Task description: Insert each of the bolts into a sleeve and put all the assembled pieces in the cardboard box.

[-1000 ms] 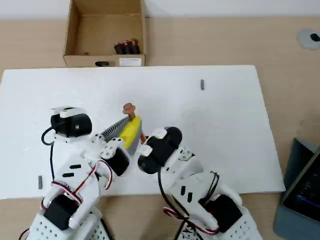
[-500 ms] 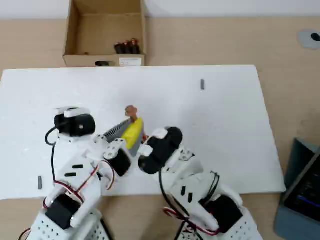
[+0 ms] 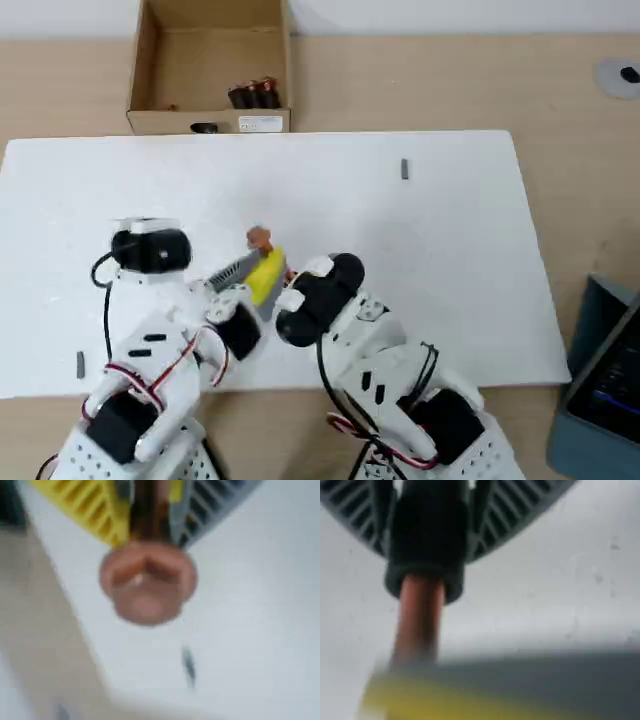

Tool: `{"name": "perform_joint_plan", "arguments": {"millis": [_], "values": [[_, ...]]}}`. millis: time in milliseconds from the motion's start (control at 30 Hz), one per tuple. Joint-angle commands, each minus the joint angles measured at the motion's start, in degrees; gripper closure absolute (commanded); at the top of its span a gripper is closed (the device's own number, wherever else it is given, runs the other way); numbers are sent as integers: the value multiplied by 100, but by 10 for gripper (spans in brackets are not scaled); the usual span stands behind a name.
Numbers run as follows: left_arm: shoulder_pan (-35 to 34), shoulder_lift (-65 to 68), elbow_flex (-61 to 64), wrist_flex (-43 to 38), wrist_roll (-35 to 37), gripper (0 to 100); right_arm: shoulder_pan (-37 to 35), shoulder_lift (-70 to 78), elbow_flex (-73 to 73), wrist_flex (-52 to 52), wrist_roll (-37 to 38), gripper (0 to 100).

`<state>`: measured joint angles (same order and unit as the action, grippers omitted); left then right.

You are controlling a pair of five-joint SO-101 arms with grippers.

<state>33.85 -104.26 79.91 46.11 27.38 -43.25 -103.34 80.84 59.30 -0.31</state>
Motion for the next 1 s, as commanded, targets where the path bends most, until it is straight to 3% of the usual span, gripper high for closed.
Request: {"name": "perform_joint_plan", "arguments": {"millis": [0,233,367,600,800,967], "values": [[413,-22,-378,563,35,998,-92,-725,-242,-149,0,989],[712,-4,-316,712,-26,998,-92,-725,-242,-158,9,989],[659,-13,-211,712,-492,995,-92,-725,-242,-158,9,989],[642,-4,-273,738,-818,811,-92,-725,-242,-158,9,989],[633,13,-695,774,-1037,809,-92,-725,-242,-158,9,989],[62,13,-923,1029,-1468,808,-84,-725,-242,-158,9,989]]}}
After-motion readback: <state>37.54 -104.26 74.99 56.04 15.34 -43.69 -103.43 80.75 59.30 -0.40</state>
